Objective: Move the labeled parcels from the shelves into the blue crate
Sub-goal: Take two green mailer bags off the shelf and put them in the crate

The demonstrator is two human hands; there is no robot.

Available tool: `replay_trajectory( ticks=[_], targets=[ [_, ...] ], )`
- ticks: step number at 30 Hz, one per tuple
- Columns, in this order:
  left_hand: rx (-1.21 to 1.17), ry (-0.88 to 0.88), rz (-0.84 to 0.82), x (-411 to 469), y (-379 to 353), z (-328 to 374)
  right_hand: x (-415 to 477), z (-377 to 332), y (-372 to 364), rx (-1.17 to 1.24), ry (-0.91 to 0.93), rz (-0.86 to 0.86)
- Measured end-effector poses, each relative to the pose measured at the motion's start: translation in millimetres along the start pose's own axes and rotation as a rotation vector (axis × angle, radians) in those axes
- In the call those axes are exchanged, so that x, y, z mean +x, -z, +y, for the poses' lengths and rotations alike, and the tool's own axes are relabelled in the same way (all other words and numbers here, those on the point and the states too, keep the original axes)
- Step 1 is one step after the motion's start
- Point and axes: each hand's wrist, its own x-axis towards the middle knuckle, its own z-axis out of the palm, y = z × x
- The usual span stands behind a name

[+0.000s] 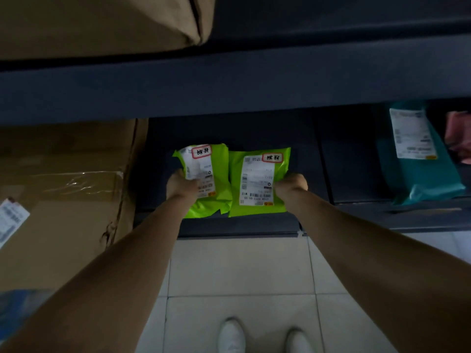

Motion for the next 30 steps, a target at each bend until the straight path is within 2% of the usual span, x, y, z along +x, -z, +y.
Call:
replay_trajectory(
  ticks=[4, 20, 30],
  targets=[
    [-0.069, -0.002, -0.008, -25.2, 5.0, 5.2, -12.1, 2.5, 15.3, 0.18, 0.009, 0.056],
    [-0.117, -0.018, 0.024, -212.7, 120.3, 37.8, -200.6, 7.1, 126.6, 0.198, 0.143, -0.058],
    [-0.141, -0.207, 0.0, -316.9, 207.2, 40.2, -340.2, 29.5, 173.7, 0.378, 0.208, 0.008]
  ],
)
